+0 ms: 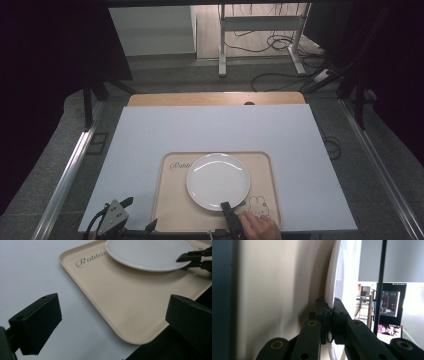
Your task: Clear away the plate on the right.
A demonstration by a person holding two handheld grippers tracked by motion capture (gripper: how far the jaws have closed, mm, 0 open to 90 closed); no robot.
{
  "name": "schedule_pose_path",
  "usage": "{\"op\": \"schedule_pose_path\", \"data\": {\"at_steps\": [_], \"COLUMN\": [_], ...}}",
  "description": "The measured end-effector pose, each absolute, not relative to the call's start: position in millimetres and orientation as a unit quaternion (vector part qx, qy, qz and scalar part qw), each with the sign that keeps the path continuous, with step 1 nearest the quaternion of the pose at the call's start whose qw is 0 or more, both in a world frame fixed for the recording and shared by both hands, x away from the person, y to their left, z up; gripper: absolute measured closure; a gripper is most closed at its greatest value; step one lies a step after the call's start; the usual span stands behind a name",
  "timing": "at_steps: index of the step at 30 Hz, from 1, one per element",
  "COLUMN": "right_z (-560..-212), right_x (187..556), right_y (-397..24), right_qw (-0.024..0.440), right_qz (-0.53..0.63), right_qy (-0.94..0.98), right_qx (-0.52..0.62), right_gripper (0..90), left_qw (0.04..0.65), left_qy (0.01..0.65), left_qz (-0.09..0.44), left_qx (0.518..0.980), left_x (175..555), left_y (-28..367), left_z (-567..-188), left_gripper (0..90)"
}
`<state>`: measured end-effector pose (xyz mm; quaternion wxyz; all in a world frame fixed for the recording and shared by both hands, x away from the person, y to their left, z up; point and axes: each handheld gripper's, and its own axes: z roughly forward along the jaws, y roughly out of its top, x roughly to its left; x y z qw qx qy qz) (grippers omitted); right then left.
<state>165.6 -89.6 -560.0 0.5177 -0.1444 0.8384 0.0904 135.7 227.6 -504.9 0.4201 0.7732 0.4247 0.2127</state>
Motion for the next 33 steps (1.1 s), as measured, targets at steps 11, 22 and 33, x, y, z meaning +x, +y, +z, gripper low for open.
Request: {"op": "schedule_pose_path", "data": {"at_steps": [11, 22, 33], "right_z": [-560.8, -553.4, -548.8], "right_x": [168.9, 171.1, 169.7], "right_y": [-85.0, -85.9, -88.8], "right_qw": [0.499, 0.499, 0.495], "right_qz": [0.085, 0.089, 0.091], "right_qy": [0.850, 0.851, 0.854], "right_qx": [-0.144, -0.139, -0.134], "right_gripper": [81.7, 67.8, 63.5], "left_qw": [0.419, 0.418, 0.419], "left_qy": [0.425, 0.425, 0.425], "left_qz": [0.213, 0.213, 0.213], "left_qx": [0.773, 0.774, 0.774], "left_x": [135.7, 135.6, 135.5], "left_y": [227.5, 227.2, 227.4], "left_z": [-505.2, -505.2, -505.2], "left_gripper": [0.0, 0.0, 0.0]}}
